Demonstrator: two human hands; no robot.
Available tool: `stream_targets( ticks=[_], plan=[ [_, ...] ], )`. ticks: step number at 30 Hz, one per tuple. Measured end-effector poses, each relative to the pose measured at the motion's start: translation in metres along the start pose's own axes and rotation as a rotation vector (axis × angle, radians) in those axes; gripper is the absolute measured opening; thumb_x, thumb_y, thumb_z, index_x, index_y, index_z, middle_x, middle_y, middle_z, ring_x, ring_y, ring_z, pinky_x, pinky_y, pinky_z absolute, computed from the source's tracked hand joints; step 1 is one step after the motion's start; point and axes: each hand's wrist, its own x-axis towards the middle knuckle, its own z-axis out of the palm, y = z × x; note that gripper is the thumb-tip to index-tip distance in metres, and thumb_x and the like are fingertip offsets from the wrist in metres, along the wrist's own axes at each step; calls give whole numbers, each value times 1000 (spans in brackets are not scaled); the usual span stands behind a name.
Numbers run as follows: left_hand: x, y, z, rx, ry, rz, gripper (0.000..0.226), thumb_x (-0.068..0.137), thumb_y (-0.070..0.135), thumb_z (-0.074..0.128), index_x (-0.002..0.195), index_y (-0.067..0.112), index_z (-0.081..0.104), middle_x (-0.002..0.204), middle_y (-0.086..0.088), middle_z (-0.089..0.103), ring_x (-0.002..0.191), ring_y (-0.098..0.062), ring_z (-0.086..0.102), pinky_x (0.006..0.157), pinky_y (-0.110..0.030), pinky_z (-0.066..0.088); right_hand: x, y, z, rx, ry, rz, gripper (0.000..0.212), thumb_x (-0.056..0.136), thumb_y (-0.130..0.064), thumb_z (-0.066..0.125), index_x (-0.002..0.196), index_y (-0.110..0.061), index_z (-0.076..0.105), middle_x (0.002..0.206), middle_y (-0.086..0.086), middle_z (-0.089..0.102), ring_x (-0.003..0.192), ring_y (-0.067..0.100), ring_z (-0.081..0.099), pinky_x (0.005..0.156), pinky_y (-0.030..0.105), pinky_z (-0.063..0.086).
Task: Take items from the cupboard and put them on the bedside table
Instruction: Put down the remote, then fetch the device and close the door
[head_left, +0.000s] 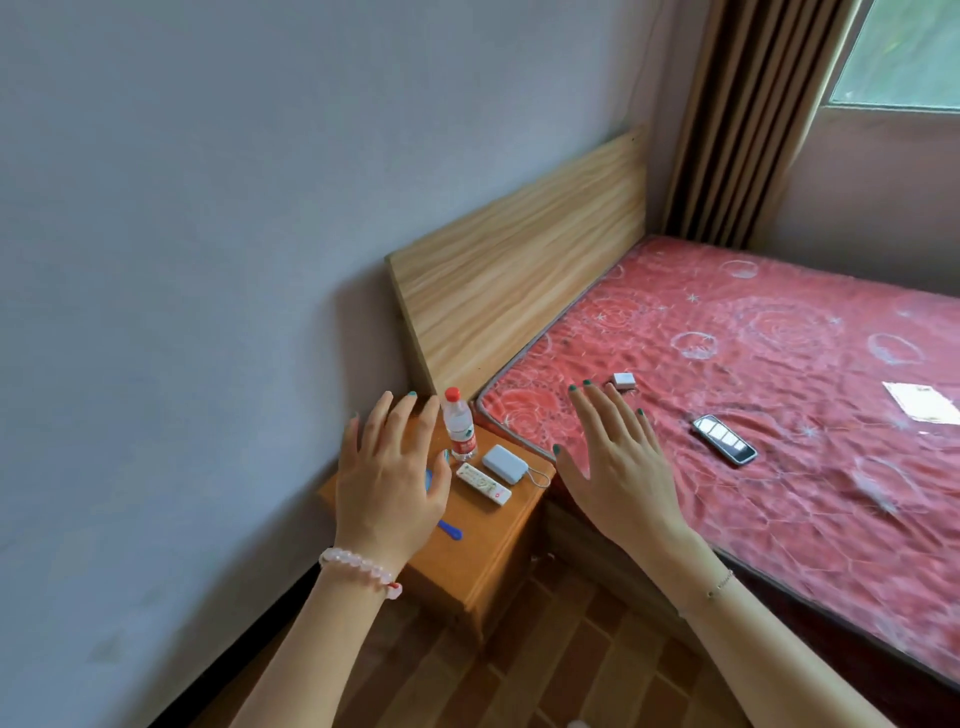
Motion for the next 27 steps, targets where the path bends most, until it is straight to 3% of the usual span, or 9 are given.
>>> stream_targets(
  ticks=[12,21,27],
  plan=[
    [-58,-26,-38,-212,53,210,55,84,36,37,134,14,47,132,-11,54,126,-32,44,100,-56,37,-96,-84,-33,-38,105,176,63,89,-51,27,142,-18,30,148,3,34,139,21,23,110,47,28],
    [-49,70,-76,-341,168,539,54,84,35,37,131,11,51,129,-13,55,125,-34,46,103,-54,32,-167,-63,-127,-221,291,422,62,88,-49,29,142,-18,29,148,3,33,139,21,23,112,47,25],
    [-77,141,-95,-487,160,765,52,83,35,39,128,12,51,127,-12,56,122,-33,47,101,-55,36,-245,-50,-180,-370,397,619,58,85,-43,48,136,-16,42,141,5,45,132,26,39,101,51,41]
  ],
)
